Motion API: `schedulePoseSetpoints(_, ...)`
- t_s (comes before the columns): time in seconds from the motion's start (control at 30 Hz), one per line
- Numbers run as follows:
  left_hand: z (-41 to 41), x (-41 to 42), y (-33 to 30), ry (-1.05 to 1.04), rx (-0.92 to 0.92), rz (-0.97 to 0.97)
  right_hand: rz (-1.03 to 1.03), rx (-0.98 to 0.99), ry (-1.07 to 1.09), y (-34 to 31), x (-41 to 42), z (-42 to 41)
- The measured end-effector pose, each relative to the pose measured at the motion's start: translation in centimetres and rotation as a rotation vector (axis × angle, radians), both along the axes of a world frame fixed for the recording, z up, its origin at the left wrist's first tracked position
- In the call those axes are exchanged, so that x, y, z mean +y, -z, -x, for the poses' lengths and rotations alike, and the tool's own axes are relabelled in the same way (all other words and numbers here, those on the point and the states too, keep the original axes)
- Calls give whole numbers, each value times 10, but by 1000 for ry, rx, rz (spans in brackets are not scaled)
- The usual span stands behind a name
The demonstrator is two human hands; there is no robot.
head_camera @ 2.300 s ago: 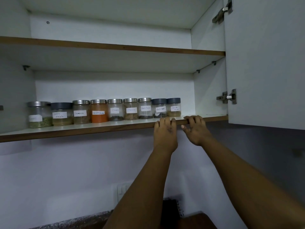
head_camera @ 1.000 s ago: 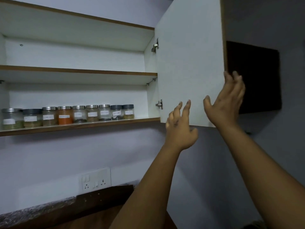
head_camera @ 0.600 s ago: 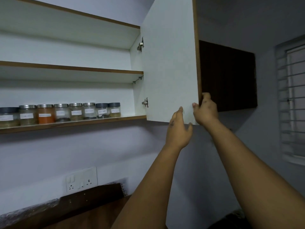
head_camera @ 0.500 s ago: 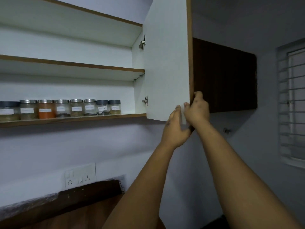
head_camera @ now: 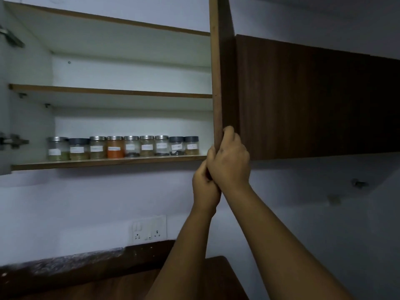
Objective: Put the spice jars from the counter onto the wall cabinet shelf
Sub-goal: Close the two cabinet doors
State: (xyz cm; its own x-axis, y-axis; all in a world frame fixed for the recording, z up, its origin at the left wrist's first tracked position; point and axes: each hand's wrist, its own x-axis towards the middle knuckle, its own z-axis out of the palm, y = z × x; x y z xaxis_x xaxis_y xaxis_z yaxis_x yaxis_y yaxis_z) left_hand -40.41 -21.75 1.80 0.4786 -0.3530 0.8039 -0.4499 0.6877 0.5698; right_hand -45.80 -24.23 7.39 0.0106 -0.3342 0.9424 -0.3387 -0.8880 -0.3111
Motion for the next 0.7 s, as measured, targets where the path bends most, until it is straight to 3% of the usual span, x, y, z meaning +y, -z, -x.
schedulePoseSetpoints(0.17,-62,19,1,63,104,43,-108,-71,-356,-2,5,-75)
schedulePoseSetpoints(0.3,-109,32,-2,16,130,77,-119,-84,-500,-2,8,-131)
schedulePoseSetpoints(0.53,-193,26,-3,-207,114,123,88,162,-303,-13,-9,-205)
schedulePoseSetpoints(0.7,-263,10,-1,-467,-89,72,187,273,-178,-17,-26,-260)
